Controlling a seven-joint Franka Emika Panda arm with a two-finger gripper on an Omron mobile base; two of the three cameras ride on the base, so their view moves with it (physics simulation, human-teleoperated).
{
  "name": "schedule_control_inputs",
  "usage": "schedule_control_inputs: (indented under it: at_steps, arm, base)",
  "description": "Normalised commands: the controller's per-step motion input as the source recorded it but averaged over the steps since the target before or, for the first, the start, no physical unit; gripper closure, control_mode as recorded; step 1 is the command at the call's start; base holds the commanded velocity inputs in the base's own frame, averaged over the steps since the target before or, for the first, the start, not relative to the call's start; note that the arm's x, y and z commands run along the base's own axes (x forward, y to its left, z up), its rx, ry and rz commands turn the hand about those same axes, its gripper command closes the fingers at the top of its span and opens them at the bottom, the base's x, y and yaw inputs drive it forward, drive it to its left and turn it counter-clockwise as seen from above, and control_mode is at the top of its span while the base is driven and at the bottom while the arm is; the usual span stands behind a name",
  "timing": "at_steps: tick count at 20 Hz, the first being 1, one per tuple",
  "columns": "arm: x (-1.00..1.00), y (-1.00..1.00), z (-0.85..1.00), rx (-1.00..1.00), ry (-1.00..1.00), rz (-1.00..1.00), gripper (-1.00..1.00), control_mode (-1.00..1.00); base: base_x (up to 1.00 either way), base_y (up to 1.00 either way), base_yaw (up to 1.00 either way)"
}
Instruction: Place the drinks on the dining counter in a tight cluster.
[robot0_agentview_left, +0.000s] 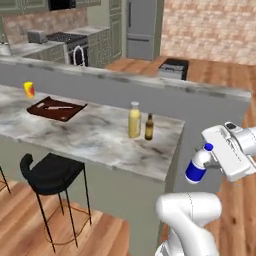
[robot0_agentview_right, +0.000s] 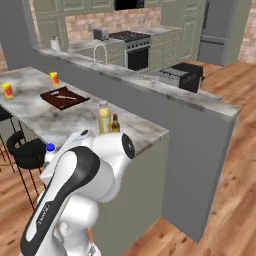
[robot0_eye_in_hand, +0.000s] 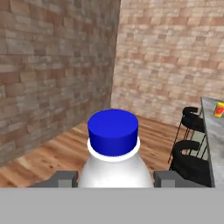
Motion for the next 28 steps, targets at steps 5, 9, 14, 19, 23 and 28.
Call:
schedule_control_inputs:
  at_steps: [5, 9, 14, 19, 23, 28]
  arm:
    - [0.0, 0.0, 0.0, 0.0, 0.0, 0.0, 1.0, 1.0]
    - [0.0, 0.0, 0.0, 0.0, 0.0, 0.0, 1.0, 1.0]
    - [0.0, 0.0, 0.0, 0.0, 0.0, 0.0, 1.0, 1.0]
    - [0.0, 0.0, 0.0, 0.0, 0.0, 0.0, 1.0, 1.0]
    - [0.0, 0.0, 0.0, 0.0, 0.0, 0.0, 1.0, 1.0]
    - [0.0, 0.0, 0.0, 0.0, 0.0, 0.0, 1.0, 1.0]
  base:
    - [-0.04, 0.51, -0.72]
    - [0.0, 0.62, -0.71]
    - [0.01, 0.9, -0.61]
    - [0.03, 0.97, -0.31]
    - [0.03, 0.3, -0.11]
    - [0.0, 0.0, 0.0]
